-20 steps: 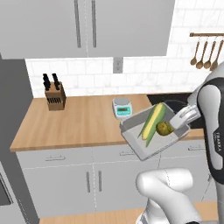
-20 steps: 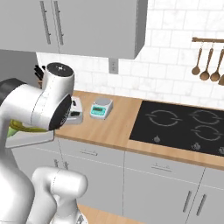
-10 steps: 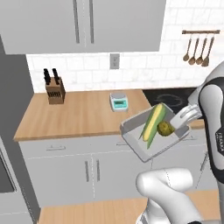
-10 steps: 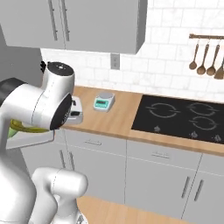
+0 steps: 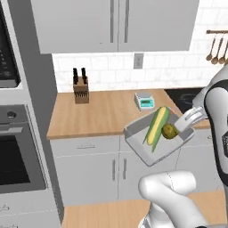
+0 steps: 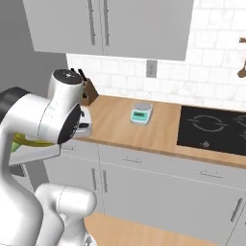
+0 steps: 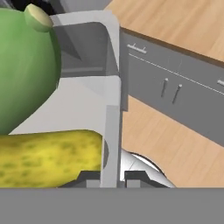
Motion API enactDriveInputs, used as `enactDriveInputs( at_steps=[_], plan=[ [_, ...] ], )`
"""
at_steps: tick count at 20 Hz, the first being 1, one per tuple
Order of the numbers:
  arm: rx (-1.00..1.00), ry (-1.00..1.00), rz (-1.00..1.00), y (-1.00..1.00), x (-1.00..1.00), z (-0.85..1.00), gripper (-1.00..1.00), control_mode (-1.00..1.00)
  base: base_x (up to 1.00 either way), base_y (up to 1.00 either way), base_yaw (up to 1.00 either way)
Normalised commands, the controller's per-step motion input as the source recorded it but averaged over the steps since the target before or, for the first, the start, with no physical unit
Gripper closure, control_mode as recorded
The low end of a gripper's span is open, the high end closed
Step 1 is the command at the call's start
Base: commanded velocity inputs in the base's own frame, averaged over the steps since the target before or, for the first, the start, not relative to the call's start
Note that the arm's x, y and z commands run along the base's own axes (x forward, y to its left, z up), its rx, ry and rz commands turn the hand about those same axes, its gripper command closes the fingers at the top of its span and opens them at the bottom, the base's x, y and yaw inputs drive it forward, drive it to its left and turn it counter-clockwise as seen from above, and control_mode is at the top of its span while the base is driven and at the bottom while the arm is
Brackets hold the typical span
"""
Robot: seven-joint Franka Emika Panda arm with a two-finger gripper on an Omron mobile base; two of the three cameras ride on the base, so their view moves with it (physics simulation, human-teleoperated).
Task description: Take the meat container that has the fish and place it on the second highest rack of the freezer. Then take the vegetable container that has the corn and cucumber and place it on the highest rack of the freezer.
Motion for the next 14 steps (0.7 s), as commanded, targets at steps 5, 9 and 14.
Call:
enactDriveInputs(
  at_steps=[5, 9, 14],
  plan=[
    [0.00, 0.00, 0.00, 0.00, 0.00, 0.00, 1.00, 1.00, -0.45, 1.00, -0.04],
    [0.00, 0.00, 0.00, 0.00, 0.00, 0.00, 1.00, 1.00, -0.49, 1.00, -0.07],
    [0.00, 0.00, 0.00, 0.00, 0.00, 0.00, 1.00, 1.00, -0.35, 1.00, -0.04]
  ],
)
